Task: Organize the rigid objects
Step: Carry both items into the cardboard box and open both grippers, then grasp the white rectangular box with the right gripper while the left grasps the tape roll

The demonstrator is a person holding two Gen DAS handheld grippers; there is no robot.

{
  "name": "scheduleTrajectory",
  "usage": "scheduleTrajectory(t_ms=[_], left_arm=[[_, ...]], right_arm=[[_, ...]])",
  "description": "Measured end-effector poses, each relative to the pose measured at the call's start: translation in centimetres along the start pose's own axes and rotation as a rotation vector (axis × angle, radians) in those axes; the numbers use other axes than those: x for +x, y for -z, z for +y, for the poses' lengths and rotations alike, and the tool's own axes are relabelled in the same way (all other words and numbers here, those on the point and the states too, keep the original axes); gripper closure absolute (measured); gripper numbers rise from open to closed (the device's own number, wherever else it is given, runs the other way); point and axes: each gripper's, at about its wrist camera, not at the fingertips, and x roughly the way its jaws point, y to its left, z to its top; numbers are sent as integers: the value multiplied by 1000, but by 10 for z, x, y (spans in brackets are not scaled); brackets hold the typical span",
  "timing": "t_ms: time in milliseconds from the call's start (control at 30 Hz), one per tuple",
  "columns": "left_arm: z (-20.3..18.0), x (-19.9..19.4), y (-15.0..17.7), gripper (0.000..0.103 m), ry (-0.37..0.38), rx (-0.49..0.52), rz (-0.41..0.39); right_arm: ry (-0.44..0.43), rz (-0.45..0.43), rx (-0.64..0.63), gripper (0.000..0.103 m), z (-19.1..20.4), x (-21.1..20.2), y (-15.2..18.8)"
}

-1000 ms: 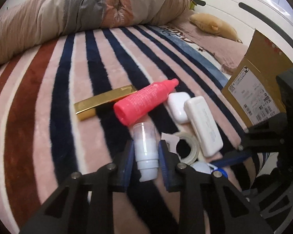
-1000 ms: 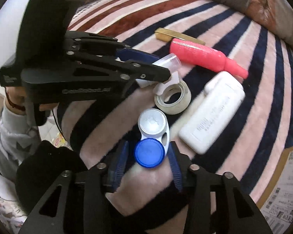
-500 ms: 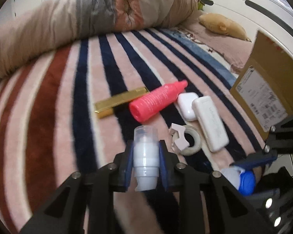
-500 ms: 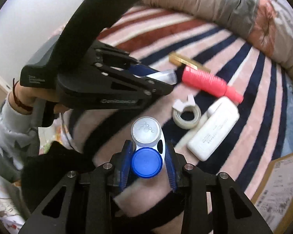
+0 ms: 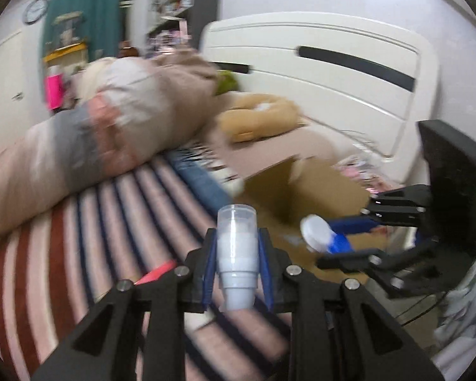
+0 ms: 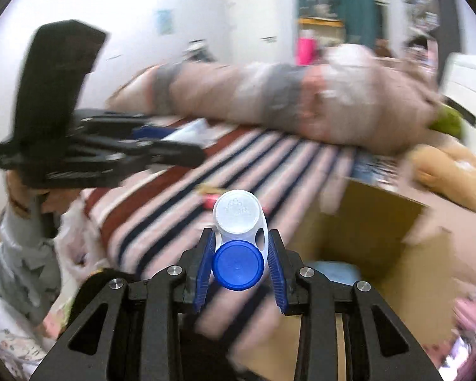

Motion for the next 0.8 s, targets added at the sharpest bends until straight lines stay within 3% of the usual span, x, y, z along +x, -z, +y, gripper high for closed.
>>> scheduleTrajectory(t_ms=[167,367,433,567,633,800], left_arm=[[-47,60,-30,82,36,66,98],[-64,115,-30,81,-4,108,225],[-65,120,-29,79,-23,111,231],[-62,118,-30,56,-33,105,214],[-57,114,-31,56,-36,93,200],[-38,81,-33,55,-51,53,141]], right_arm=[[169,63,99,74,-71,-7,19],[182,122,130,74,-102,13,37],[193,133,127,74,-104,18,39],[199,146,123,68,-105,23,42],[192,143,120,63,-104,25,41],[172,133,113,62,-94,25,36]])
